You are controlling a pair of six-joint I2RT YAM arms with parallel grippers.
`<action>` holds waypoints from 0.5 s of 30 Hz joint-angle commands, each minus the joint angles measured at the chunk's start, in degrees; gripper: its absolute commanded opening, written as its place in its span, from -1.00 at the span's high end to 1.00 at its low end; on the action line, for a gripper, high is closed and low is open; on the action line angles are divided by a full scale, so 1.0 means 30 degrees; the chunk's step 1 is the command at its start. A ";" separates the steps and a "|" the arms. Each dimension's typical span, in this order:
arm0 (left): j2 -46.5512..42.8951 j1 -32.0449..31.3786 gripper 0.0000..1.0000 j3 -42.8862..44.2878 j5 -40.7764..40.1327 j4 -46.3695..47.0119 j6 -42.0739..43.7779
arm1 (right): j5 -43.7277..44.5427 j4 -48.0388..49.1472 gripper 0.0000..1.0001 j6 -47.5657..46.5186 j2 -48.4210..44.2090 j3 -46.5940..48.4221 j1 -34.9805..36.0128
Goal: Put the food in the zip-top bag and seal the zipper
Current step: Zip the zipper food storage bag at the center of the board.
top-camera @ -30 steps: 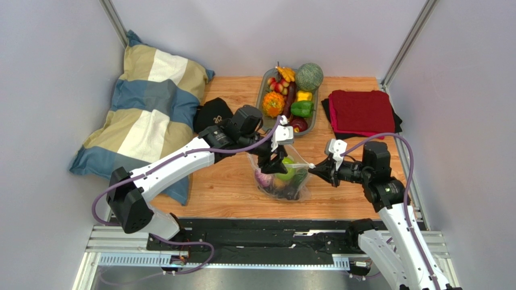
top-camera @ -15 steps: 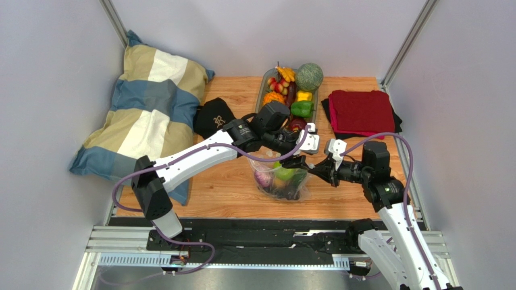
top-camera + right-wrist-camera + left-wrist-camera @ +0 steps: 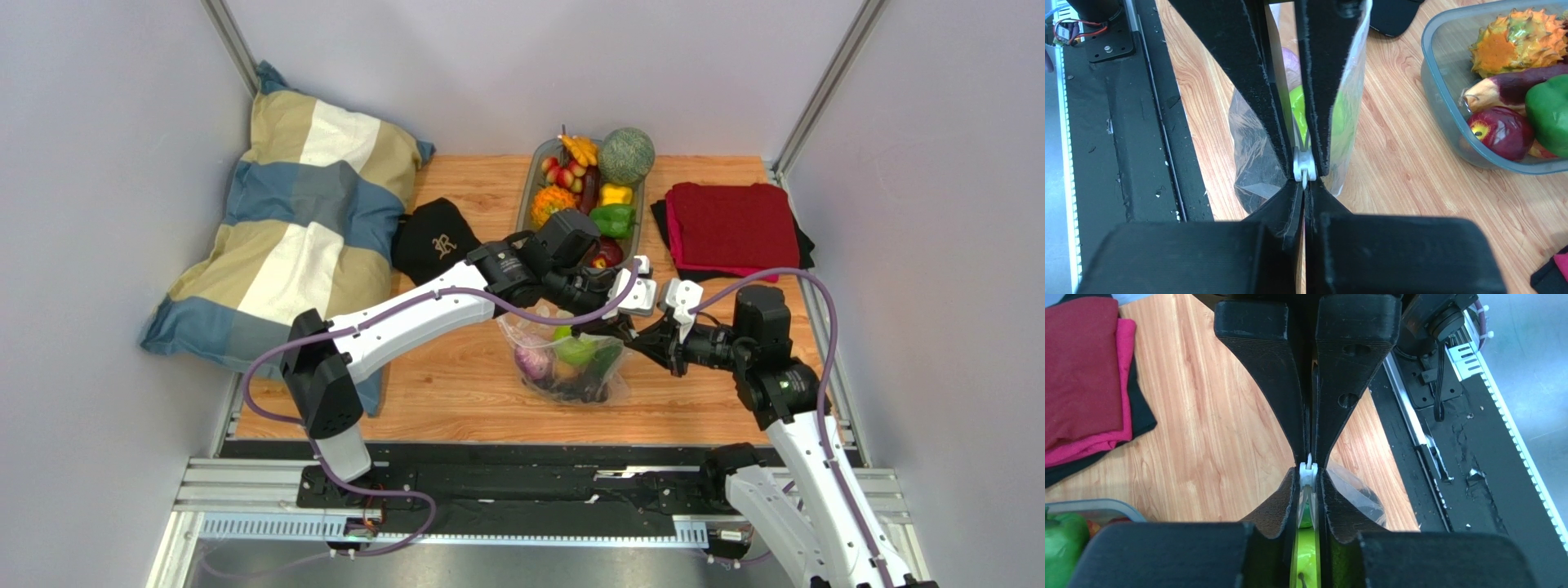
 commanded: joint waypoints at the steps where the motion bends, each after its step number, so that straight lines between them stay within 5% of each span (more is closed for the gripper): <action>1: -0.0398 -0.0023 0.81 -0.0025 0.0405 -0.0409 0.0659 | 0.0291 0.0931 1.00 0.0429 -0.0470 0.0592 0.0120; 15: -0.2800 0.2875 0.85 -0.3191 -0.1030 -0.3192 0.1595 | 0.1785 0.1019 1.00 0.1572 -0.1203 0.0417 -0.0144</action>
